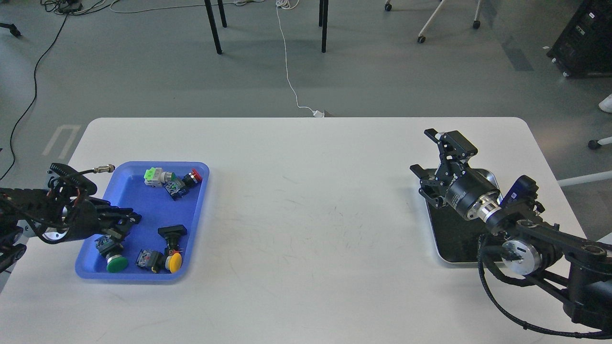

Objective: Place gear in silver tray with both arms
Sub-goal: 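Reach the left gripper into the blue tray and grasp another black gear, then carry the black gear with the left gripper toward the table center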

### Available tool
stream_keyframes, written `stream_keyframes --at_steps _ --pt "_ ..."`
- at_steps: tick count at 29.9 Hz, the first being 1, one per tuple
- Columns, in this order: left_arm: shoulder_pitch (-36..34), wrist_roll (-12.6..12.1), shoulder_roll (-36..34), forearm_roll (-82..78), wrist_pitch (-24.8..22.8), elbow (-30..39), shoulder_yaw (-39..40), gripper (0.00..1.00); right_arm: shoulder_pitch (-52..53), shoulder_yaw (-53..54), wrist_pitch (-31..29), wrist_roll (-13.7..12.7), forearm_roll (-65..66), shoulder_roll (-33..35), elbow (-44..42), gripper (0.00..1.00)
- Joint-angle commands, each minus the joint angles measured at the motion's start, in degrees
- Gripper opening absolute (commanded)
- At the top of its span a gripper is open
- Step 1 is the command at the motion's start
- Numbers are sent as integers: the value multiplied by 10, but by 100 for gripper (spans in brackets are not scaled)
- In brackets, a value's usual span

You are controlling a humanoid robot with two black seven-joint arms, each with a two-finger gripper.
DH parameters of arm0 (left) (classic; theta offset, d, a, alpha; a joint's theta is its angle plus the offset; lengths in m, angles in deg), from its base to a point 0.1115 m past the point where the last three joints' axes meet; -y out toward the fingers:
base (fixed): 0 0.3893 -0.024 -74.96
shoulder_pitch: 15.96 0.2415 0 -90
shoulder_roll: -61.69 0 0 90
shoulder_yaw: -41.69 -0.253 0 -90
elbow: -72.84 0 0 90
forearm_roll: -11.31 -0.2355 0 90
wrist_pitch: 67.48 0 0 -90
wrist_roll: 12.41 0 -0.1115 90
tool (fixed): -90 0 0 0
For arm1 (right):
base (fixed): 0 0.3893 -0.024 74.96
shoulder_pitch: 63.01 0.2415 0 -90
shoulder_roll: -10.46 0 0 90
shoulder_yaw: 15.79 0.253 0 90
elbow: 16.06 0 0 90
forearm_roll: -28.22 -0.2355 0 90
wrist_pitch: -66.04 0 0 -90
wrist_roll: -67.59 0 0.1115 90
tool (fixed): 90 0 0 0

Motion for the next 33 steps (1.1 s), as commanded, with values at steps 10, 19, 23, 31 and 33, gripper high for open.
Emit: stream_keyframes --at_steps 10,19,23,31,33 --pt "-99 0 -50 0 -24 172 1 15 3 6 0 0 0 17 8 96" --pt "-170 0 92 0 -116 246 -7 16 1 27 8 0 -3 23 4 96" --pt "-198 0 199 0 -133 207 -41 16 -10 29 10 0 -3 31 5 96" --pt "-261 0 367 0 -133 104 -138 16 -27 57 10 0 -4 55 10 96" --pt "-261 0 406 0 -133 69 -149 16 -27 57 9 0 -4 61 12 96"
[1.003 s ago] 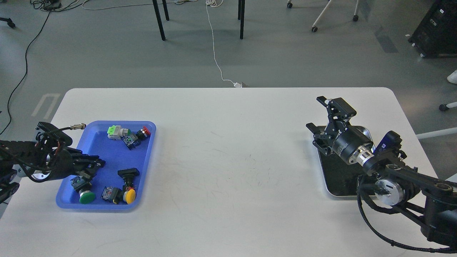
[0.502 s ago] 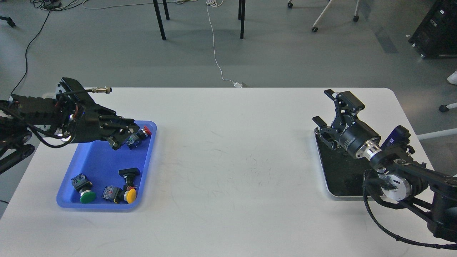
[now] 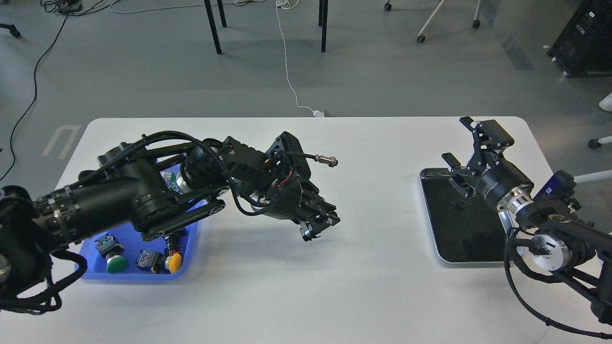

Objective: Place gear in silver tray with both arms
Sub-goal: 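Carry the black gear with the left gripper toward the table center, then release the gear on the table and pull the left arm back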

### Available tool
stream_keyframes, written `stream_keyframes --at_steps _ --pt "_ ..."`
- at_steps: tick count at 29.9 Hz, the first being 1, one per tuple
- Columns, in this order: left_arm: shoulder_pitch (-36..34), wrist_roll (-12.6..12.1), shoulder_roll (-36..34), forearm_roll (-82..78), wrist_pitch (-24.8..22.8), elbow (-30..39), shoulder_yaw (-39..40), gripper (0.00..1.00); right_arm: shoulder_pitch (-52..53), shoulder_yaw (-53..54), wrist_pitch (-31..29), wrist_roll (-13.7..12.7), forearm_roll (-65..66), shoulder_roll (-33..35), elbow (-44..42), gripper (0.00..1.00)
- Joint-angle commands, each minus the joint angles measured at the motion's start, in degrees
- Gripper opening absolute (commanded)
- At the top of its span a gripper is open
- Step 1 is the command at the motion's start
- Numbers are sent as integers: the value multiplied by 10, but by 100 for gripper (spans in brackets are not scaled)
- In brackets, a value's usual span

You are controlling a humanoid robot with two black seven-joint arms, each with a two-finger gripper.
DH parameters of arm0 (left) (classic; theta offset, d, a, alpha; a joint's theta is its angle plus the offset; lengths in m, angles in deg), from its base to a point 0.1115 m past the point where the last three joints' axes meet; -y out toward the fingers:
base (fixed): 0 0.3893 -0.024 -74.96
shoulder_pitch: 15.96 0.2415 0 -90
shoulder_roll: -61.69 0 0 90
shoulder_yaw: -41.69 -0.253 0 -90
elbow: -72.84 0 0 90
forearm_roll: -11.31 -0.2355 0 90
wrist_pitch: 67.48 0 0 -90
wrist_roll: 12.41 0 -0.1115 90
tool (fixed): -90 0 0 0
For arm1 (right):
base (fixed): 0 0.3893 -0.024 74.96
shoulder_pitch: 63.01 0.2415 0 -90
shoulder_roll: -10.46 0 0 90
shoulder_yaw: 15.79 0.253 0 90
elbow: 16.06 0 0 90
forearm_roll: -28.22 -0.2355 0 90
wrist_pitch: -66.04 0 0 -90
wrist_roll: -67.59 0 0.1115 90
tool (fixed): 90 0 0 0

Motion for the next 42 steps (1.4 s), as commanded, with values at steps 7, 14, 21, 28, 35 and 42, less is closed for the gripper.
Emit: stream_keyframes --at_steps 7,14,21,28,35,42 --pt "2 0 120 0 0 -106 -33 16 -3 1 -1 0 0 16 9 96" --pt "12 0 120 0 0 -106 -42 16 -6 0 -2 0 0 16 9 96" --pt "21 0 120 0 0 -120 -52 21 -5 0 -2 0 0 16 9 96" --pt "21 0 120 0 10 -147 -53 24 -6 0 -2 0 0 16 9 96" --pt "26 0 120 0 16 -151 -51 57 -6 0 -2 0 0 16 9 96" --pt "20 0 97 0 47 -133 -34 82 -3 1 -5 0 0 18 9 96"
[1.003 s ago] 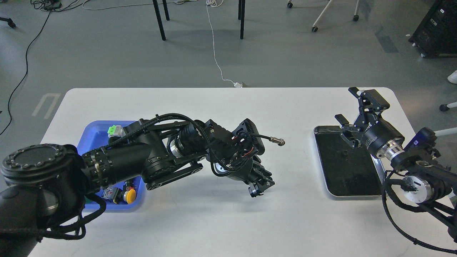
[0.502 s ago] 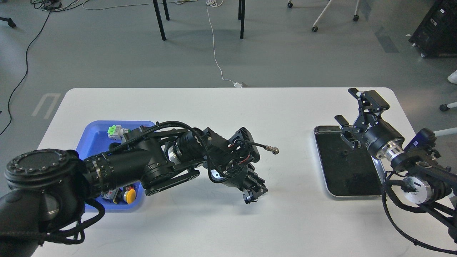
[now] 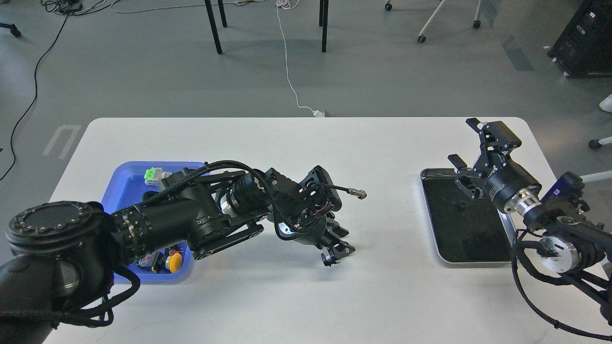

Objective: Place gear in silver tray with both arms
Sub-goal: 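Release the gear on the table and pull the left arm back, then reach the right gripper down to the black gear and grasp it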

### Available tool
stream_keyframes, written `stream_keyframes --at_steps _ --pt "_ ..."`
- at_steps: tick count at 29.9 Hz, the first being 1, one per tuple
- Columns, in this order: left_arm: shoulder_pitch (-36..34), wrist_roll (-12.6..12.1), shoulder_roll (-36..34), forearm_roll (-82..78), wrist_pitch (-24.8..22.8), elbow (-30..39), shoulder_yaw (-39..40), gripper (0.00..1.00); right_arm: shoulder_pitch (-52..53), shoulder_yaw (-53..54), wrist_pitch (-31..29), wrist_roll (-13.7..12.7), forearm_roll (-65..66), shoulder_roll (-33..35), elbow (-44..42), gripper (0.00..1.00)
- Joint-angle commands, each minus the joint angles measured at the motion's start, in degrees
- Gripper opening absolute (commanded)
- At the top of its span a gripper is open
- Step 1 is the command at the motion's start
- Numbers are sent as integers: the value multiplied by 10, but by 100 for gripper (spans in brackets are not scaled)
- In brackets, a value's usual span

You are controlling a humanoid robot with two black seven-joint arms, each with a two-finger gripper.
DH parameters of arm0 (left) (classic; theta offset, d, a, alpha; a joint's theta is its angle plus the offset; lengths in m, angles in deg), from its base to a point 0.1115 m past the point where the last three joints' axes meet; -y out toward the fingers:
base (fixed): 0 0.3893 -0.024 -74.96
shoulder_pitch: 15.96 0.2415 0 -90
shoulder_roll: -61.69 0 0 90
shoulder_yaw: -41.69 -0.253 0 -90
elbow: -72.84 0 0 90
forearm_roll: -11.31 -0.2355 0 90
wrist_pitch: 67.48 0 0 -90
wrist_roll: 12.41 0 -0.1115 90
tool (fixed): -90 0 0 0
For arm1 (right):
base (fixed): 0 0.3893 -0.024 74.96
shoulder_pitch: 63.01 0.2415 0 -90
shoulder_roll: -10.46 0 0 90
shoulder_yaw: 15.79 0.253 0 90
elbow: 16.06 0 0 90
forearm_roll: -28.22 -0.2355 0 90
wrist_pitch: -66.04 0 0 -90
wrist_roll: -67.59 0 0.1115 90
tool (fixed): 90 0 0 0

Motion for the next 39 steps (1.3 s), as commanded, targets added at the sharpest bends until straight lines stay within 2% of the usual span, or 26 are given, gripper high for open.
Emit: stream_keyframes --at_steps 1,3,5,8,12,14,16,20,26,31,39 --pt "-10 0 -40 0 22 21 24 84 4 0 -3 0 0 3 1 96" --pt "-11 0 -77 53 25 37 71 88 10 -2 -6 0 4 11 9 96" --pt "-10 0 -120 165 23 44 132 92 22 -9 -7 0 22 33 22 97" --pt "8 0 -183 365 28 60 172 95 54 -27 -8 0 103 54 41 97" --pt "81 0 -289 665 30 111 205 97 142 -108 -9 0 258 74 46 97" --pt "123 0 -314 765 29 119 263 97 203 -171 -9 0 334 81 43 98" --pt "194 0 -324 831 23 121 352 97 279 -255 -9 0 400 82 43 98" --pt "314 0 -320 857 8 139 492 97 434 -418 -10 0 478 68 45 98" --pt "425 0 -296 879 3 175 585 98 591 -568 -59 0 531 -19 55 98" --pt "447 0 -289 886 4 190 610 98 667 -644 -87 0 578 -127 55 98" --pt "447 0 -288 885 8 194 610 98 663 -718 -87 0 584 -262 24 98"
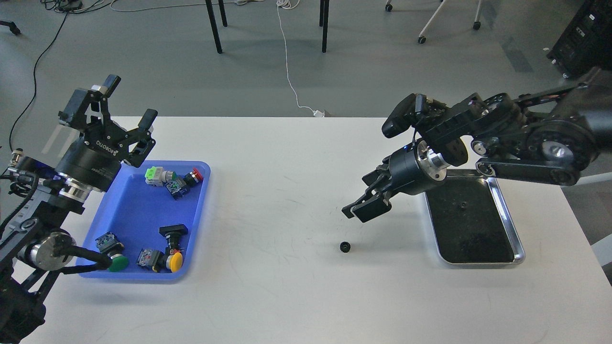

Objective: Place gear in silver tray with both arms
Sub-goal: 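Reach the right gripper down to the black gear and grasp it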

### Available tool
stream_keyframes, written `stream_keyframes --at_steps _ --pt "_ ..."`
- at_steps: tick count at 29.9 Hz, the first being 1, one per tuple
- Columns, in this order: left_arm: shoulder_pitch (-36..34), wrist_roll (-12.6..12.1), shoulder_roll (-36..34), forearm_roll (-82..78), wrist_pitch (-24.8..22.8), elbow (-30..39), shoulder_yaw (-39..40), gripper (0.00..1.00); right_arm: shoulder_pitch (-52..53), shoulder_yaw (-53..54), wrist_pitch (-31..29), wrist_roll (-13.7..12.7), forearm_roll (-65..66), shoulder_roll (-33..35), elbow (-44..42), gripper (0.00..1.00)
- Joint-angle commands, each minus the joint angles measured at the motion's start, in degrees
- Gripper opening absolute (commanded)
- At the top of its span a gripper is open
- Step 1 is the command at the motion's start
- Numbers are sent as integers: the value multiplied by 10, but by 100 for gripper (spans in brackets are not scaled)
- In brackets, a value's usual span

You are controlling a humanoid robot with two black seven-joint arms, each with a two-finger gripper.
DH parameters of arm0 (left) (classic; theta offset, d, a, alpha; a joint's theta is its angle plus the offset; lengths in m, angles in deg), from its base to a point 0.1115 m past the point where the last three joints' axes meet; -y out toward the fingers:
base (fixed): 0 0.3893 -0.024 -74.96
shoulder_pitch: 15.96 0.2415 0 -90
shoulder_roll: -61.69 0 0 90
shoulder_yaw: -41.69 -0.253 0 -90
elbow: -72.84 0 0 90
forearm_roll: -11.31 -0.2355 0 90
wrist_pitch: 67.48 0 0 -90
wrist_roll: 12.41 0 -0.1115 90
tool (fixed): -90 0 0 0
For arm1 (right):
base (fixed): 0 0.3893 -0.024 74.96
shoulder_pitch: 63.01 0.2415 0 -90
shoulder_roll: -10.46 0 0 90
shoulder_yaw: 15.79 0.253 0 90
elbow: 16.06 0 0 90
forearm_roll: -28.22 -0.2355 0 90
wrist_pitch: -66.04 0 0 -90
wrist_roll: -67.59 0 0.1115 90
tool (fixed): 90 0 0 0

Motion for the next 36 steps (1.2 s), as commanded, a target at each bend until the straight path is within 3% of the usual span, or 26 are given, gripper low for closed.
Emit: stream_keyframes --at_steps 1,9,14,18,28,36 --pt "0 0 2 -1 2 3 0 98 -10 -23 0 0 4 -48 -26 98" --pt "0 0 8 -2 3 6 1 98 -62 -58 21 0 27 -100 -65 92" --pt "1 0 12 -2 3 6 2 98 -95 -95 97 0 27 -132 -97 85" --pt "1 0 12 -2 2 6 2 98 -101 -103 120 0 26 -151 -108 84" --pt "2 0 13 -2 4 6 2 98 -101 -119 122 0 26 -160 -107 67" --pt "3 0 12 -2 3 6 2 98 -102 -123 134 0 26 -159 -107 44"
